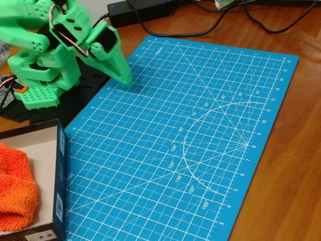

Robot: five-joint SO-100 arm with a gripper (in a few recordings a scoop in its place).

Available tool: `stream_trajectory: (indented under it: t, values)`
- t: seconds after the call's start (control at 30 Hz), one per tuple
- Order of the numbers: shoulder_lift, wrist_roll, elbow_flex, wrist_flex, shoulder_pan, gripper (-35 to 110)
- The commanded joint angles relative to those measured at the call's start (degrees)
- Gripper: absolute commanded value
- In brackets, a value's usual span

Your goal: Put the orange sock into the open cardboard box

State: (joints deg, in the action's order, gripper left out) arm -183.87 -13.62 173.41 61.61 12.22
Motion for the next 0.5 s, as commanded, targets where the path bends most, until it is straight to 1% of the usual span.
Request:
stream_trajectory:
  t: [0.0, 0.3, 0.47]
  values:
    - [-9.49, 0.26, 1.67, 3.08, 0.53, -1]
    - [-9.67, -1.14, 2.72, 2.99, -3.96, 0]
    - [-9.76, -0.26, 2.81, 3.16, -2.81, 0]
